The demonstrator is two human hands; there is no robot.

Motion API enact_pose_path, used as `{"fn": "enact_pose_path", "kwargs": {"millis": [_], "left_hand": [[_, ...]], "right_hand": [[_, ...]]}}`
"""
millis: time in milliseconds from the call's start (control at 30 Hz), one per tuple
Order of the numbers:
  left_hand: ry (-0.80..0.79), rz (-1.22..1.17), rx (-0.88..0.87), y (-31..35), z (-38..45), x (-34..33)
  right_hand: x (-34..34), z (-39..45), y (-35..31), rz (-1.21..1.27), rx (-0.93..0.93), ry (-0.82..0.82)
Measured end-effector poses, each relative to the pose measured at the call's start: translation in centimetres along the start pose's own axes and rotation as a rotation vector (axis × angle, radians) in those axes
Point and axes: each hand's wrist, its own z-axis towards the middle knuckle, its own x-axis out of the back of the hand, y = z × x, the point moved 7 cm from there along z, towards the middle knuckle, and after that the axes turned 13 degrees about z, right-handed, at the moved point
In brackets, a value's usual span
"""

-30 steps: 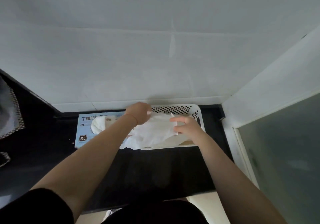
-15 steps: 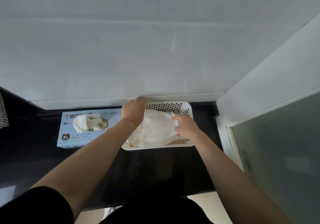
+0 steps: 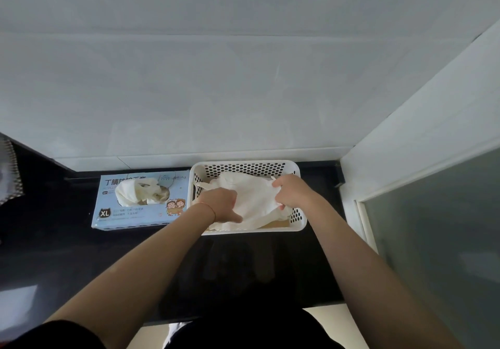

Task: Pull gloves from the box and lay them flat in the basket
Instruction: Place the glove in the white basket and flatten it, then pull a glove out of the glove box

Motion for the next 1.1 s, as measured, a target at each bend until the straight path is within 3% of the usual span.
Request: {"fn": "enact_pose_path", "kwargs": {"millis": [200,433,633,767,833,900,967,1100], "left_hand": [[-0.142,0.124,0.048,-0.6,0.0,-1.3],[-0.160,0.187,0.020,-1.1,0.0,-0.4],[0.140,-0.018,0.141,-0.3,-0.3,2.2],[0.145,-0.004,0.125,0.0,0.7,1.2],[0.132,0.022,0.108,0.1,1.0,0.8],[0.106,0.038,0.093,0.2,1.4,0.3],[0.061,0.026,0.087,0.0,1.7,-0.3],[-0.023,-0.012,0.085,-0.8,2.1,-1.2]], "right_hand": [[-0.3,0.4,-0.2,-0.199,-0.008,-0.023],[0.1,0.5,-0.2,-0.315,0.031,0.036],[-1.1,0.3,-1.0,-0.486,0.059,0.042],[-1.6,-0.1,-2.4,-0.601,0.154,0.212],[-2.6,0.4,-3.1,-0.587,0.237,0.232],[-4.3,1.4,-2.9,-0.524,0.272,0.136],[-5.3,2.5,-1.8,-0.470,0.239,0.059],[-5.0,3.8,0.9,-0.345,0.114,0.063]]}}
